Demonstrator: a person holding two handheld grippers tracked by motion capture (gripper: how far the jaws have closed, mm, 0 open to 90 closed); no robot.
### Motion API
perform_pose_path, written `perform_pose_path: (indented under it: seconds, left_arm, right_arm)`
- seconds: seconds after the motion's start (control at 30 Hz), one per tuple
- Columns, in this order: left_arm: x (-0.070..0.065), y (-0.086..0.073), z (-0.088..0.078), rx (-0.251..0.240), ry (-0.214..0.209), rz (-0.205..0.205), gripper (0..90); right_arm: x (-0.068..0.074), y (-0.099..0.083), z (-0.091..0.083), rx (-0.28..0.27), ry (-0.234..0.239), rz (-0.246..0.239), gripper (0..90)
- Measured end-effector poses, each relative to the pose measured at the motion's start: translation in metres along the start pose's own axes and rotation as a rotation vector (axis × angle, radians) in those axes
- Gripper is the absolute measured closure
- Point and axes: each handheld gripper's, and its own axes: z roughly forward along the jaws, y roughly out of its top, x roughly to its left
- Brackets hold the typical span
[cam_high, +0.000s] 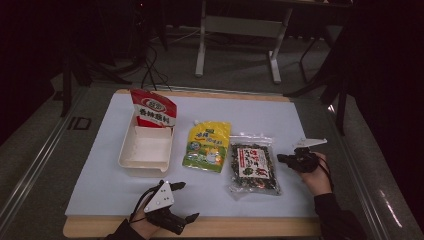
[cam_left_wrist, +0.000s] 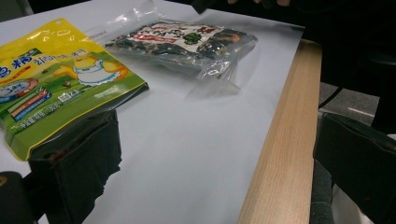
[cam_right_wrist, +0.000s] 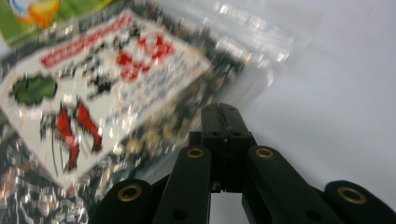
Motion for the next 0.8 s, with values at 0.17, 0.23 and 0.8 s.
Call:
perform_pose_path:
  seconds: [0.17, 0.23, 0.8]
  left_arm:
    - [0.0, 0.0, 0.0, 0.003, 0.001, 0.003, 2.1]
    - [0.0, 0.0, 0.0, 0.004, 0.001, 0.002, 2.0]
    - [0.0, -0.001, 0.0, 0.006, 0.003, 0.0, 2.0]
  right_arm:
    - [-0.003, 0.019, -0.004, -0.039, -0.019, -0.008, 90.0]
    - [-0.006, 0.025, -0.001, -0.04, -0.026, -0.006, 90.0]
    - [-0.038, 0.056, 0.031, -0.02, -0.084, 0.032, 84.8]
